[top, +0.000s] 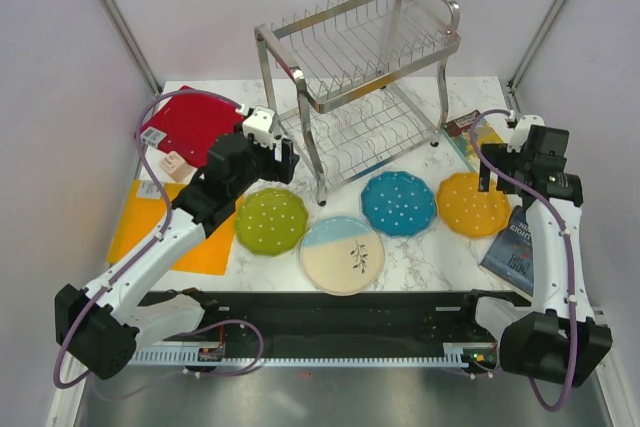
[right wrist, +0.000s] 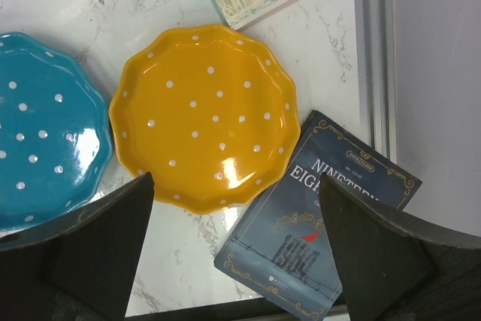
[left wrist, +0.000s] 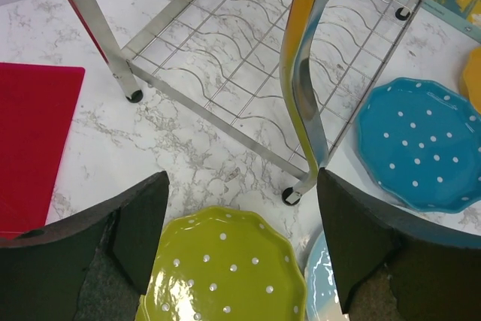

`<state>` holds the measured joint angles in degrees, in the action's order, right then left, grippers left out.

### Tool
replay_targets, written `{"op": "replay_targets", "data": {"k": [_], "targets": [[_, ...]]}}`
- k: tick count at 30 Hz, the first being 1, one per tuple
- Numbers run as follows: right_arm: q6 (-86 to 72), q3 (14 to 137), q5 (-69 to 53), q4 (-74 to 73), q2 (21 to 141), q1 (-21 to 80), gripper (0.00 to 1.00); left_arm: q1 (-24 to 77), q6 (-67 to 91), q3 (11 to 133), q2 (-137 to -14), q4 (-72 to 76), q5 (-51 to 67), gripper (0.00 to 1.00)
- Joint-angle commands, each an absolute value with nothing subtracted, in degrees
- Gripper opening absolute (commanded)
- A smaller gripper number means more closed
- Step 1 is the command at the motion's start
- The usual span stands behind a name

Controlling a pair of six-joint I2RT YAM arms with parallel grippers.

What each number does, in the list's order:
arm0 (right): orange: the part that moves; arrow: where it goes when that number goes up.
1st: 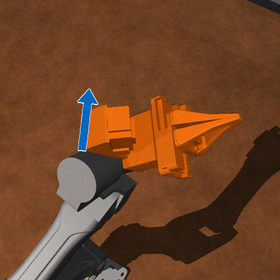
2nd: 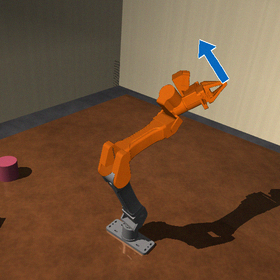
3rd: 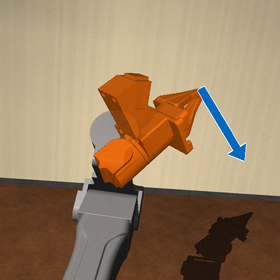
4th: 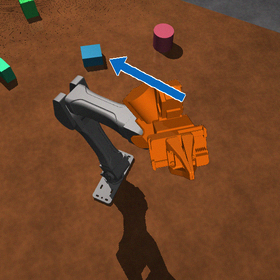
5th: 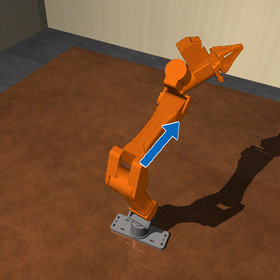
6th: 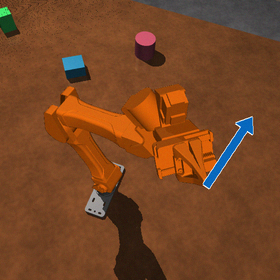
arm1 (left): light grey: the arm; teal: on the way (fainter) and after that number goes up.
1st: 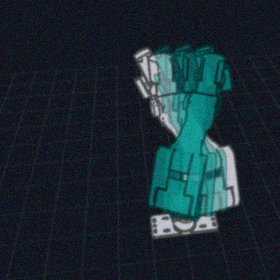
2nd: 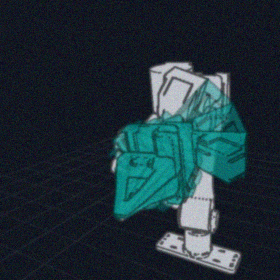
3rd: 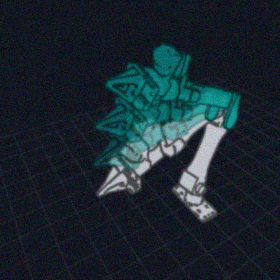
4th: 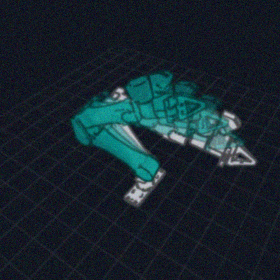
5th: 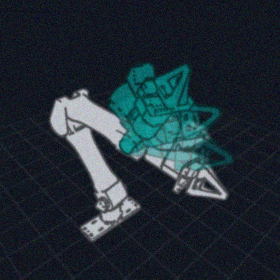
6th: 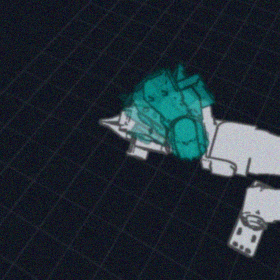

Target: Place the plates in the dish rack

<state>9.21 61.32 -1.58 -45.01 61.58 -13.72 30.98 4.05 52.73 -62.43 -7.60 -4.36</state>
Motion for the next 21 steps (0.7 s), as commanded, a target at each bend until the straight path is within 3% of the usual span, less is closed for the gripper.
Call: {"op": "replay_targets", "data": {"k": [1,8,14,21], "targets": [[9.3,62.8,-0.7,-38.6,61.5,-13.7,0.98,31.1,7.4,53.6,-62.5,-6.5,-4.4,0.84],[10.0,57.1,-18.0,-25.5,54.8,-13.4,0.98,32.7,15.6,60.3,-66.7,-7.4,-4.8,0.75],[9.1,57.8,-18.4,-21.0,56.9,-12.5,0.98,35.1,17.8,66.3,-72.2,-7.3,-7.8,0.69],[8.6,54.4,-18.0,-16.5,56.5,-12.3,0.98,37.4,18.0,65.1,-74.5,-5.4,-9.3,0.63]]}}
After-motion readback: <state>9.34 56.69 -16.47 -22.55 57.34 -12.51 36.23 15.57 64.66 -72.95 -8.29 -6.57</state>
